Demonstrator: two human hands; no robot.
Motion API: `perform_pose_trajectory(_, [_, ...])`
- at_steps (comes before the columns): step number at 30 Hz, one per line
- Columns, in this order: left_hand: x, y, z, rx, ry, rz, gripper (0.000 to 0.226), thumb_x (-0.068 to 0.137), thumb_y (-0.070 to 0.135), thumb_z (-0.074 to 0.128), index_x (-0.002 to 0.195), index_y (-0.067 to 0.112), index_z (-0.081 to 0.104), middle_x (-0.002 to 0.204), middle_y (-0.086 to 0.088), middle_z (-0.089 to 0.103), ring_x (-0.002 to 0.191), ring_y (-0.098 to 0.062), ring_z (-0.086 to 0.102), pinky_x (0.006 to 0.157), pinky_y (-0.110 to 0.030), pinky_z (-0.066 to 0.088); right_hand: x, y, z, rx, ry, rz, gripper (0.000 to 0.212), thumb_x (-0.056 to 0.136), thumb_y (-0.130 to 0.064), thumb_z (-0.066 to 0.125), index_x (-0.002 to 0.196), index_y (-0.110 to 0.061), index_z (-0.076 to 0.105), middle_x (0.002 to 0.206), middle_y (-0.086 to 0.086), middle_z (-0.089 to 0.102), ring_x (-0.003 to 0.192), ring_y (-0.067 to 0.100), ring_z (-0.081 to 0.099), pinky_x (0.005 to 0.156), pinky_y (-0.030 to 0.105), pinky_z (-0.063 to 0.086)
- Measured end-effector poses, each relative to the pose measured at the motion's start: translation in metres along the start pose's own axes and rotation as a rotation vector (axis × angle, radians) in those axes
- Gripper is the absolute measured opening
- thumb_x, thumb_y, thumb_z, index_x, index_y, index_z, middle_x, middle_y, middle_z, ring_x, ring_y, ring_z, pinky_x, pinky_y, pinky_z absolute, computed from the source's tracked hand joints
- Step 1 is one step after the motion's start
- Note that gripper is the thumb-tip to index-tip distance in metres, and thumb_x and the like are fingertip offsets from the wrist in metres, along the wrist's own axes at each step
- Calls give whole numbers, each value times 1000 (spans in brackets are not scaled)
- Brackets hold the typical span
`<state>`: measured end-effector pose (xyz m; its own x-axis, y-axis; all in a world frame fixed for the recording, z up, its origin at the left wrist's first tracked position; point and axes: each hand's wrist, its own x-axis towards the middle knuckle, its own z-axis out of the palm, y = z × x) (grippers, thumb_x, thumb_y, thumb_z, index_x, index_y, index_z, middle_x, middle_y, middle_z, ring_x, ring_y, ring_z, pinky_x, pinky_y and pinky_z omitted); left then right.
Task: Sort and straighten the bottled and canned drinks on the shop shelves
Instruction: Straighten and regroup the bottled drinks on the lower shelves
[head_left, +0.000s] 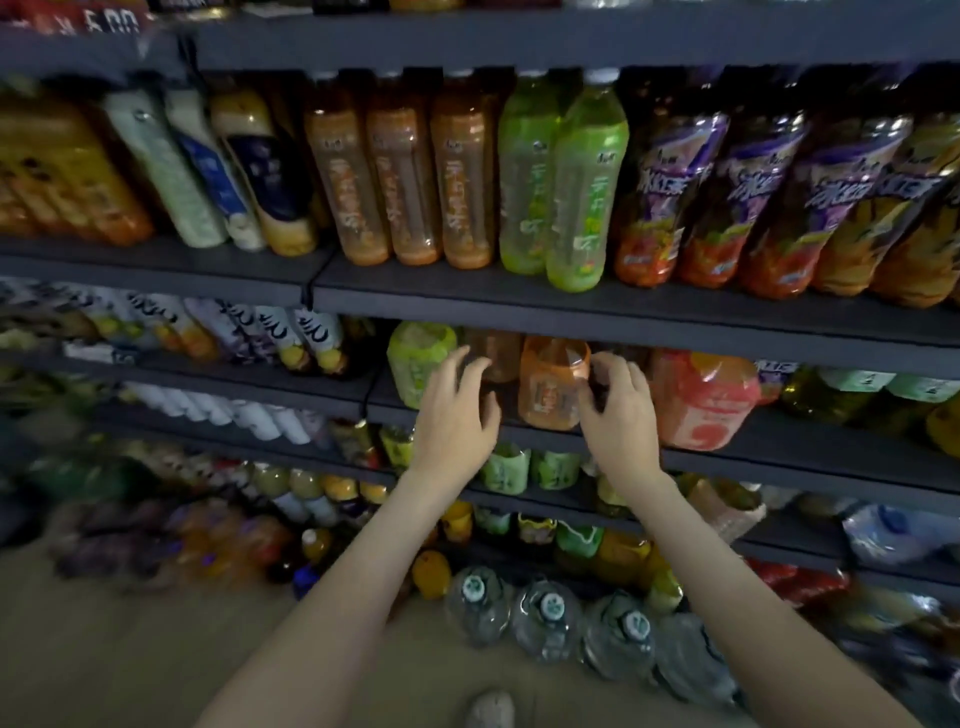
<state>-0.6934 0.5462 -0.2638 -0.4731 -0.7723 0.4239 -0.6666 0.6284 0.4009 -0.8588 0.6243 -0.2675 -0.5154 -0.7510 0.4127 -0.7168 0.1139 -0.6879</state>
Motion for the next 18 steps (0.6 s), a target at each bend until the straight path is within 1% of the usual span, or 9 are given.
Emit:
perform_pose_trajectory(2, [-15,-18,1,23,-59,-90,41,96,24,51,135,11,46,143,-9,36,132,-25,35,103,-35,39,-12,2,19,19,-61,39,33,92,-10,56,124,-3,52,114,13,53,110,31,48,86,34,42])
perform_pose_trajectory(5, [-29,-41,2,47,-118,-200,45,96,25,51,138,11,41,143,-10,34,133,-26,33,101,-35,40,-27,1,44,14,-109,64,30,93,-13,57,121,-3,52,117,16,53,107,31,50,80,31,42])
perform_pose_trajectory(8, [-34,-62,6,46,-161,-249,48,94,23,53,138,8,39,139,-11,38,127,-28,39,98,-35,40,-36,-3,63,-11,-118,75,27,92,-13,58,115,1,54,115,17,54,109,31,50,80,29,41])
perform_pose_trajectory(10, [-35,-77,9,29,-210,-281,49,94,24,53,138,8,38,136,-12,40,123,-28,43,95,-35,42,-38,-6,74,-33,-129,109,28,93,-14,59,114,2,54,115,17,55,108,31,51,80,32,44])
perform_pose_trajectory(12, [-35,-94,11,31,-269,-300,49,94,25,52,138,7,37,134,-13,41,121,-29,44,93,-35,43,-38,-7,85,-64,-152,159,30,93,-16,58,116,2,53,116,17,54,108,30,51,81,34,45])
perform_pose_trajectory(15, [-31,-117,13,48,-359,-311,49,95,26,51,137,7,37,135,-14,41,124,-31,42,96,-37,41,-38,-10,101,-104,-158,228,29,93,-16,57,115,3,52,114,19,54,107,33,51,78,38,46])
perform_pose_trajectory(18, [-21,-129,17,52,-425,-255,46,96,26,48,137,8,37,135,-13,42,123,-30,43,94,-38,42,-40,-15,116,-124,-132,285,29,93,-14,58,115,3,51,115,20,53,106,34,52,74,36,45])
